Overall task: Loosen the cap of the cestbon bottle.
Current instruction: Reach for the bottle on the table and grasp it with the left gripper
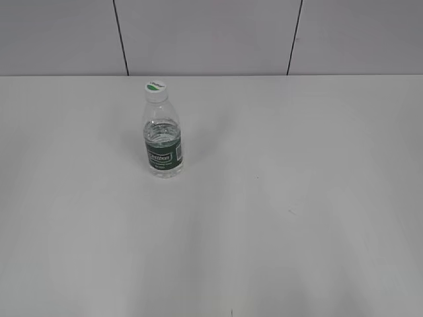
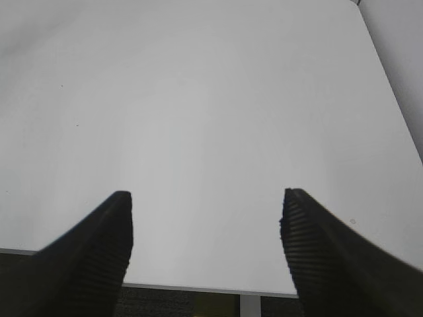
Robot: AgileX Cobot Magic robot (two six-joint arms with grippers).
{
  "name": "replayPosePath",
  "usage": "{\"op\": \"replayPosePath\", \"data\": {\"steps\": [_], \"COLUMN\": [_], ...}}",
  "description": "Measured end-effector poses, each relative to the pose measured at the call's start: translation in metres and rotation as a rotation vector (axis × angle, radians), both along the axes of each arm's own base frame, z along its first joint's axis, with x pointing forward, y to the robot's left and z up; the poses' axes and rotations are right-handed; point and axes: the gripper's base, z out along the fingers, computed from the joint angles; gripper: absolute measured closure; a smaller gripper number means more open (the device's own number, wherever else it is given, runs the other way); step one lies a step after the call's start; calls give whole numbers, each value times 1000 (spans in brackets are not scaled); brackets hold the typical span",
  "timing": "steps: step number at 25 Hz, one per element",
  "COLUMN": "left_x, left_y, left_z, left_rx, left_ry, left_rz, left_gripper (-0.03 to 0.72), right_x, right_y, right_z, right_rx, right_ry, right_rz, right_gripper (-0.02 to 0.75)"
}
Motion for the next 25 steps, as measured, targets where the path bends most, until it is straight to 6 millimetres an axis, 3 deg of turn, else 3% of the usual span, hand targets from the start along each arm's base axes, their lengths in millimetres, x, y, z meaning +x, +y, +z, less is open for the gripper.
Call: {"op": "replayPosePath", "data": {"steps": [7,13,17,19,25], "left_x": [50,111,159,188,249], "left_y": [2,3,5,6,8], "left_z": [72,111,109,99,70], "left_rx": [19,41,46,44,41], "left_ry": [-141,-171,-169,-128,-55], "left_rz": [-21,-28,-28,-29,-31], "left_gripper": [249,249,249,249,253], "right_x": [0,0,0,0,0], "right_y": [0,0,0,0,0], "right_z": [0,0,0,0,0], "right_rx": [0,0,0,0,0], "right_ry": [0,0,0,0,0], "right_rz": [0,0,0,0,0], "right_gripper": [204,204,204,204,204]}}
